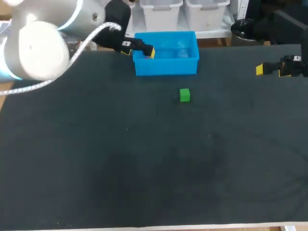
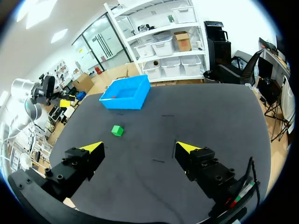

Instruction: Use the left arm to pick the red cube and place it into the blue plastic box first, then use the right arm to grasp the green cube and put it into the same blue plastic box after the first action is fully finished.

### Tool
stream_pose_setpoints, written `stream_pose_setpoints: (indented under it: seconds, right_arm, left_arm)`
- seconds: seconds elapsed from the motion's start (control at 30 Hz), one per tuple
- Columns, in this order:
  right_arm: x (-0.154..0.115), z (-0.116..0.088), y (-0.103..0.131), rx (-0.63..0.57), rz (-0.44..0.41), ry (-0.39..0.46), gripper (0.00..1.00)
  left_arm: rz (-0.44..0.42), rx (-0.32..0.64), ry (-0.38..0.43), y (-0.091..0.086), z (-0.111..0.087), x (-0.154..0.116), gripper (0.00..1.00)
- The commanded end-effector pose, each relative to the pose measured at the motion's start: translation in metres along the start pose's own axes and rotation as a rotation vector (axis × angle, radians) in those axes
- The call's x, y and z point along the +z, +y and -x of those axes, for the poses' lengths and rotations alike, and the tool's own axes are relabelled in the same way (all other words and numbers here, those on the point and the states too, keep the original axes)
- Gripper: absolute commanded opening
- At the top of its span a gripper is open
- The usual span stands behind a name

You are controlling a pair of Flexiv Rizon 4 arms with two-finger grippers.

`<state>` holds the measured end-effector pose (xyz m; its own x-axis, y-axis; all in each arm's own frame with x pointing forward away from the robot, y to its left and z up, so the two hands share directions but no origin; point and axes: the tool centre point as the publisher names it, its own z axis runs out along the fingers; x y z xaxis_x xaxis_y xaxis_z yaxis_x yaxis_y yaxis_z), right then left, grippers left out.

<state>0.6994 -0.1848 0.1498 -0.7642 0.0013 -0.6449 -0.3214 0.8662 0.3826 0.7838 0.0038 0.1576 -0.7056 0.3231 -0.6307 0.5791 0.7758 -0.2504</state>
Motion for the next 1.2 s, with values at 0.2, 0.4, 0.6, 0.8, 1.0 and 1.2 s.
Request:
stream_pose_setpoints:
  seconds: [0.2,0.4,0.6,0.8,1.0,1.2]
  right_arm:
    - [0.000,0.000,0.000,0.000,0.000,0.001,1.00]
    - [0.000,0.000,0.000,0.000,0.000,0.001,1.00]
    - [0.000,0.000,0.000,0.000,0.000,0.001,1.00]
    - [0.000,0.000,0.000,0.000,0.000,0.001,1.00]
    - [0.000,0.000,0.000,0.000,0.000,0.001,1.00]
    - [0.000,0.000,0.000,0.000,0.000,0.001,1.00]
  left_arm:
    - [-0.119,0.028,-0.116,0.004,-0.032,-0.034,1.00]
    - [-0.157,0.071,-0.086,0.000,-0.051,-0.041,1.00]
    - [-0.166,0.099,-0.060,-0.003,-0.066,-0.043,1.00]
    - [-0.154,0.102,-0.049,0.000,-0.072,-0.040,1.00]
    - [-0.160,0.084,-0.056,0.003,-0.073,-0.038,1.00]
    - [-0.153,0.069,-0.067,0.006,-0.071,-0.039,1.00]
